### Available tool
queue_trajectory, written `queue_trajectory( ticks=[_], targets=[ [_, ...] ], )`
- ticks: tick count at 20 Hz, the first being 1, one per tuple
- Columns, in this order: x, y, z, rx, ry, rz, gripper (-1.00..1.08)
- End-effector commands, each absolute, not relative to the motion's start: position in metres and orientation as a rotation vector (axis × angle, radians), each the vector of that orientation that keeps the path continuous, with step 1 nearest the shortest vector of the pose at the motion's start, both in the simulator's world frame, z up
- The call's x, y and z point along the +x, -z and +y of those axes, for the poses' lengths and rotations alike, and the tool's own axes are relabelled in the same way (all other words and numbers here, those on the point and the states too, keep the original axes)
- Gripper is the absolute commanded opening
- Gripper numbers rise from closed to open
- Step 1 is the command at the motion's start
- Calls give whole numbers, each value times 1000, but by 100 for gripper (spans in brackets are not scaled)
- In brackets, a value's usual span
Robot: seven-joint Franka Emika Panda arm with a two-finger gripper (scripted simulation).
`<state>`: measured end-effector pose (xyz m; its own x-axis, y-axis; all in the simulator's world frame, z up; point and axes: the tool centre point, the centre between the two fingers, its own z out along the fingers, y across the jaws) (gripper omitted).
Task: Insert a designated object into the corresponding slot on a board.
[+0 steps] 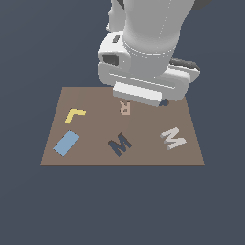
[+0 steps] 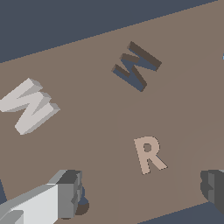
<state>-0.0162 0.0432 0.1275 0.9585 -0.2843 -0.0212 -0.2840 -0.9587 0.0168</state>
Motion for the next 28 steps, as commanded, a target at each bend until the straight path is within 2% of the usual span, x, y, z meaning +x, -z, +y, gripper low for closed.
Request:
queue_trajectory(
  ticks=[1, 16, 28],
  targets=[
    [-14, -121, 55, 3079, 34, -554, 100],
    [21, -80, 125, 2871, 15, -1261, 100],
    [57, -57, 153, 2677, 3, -1641, 100]
  ],
)
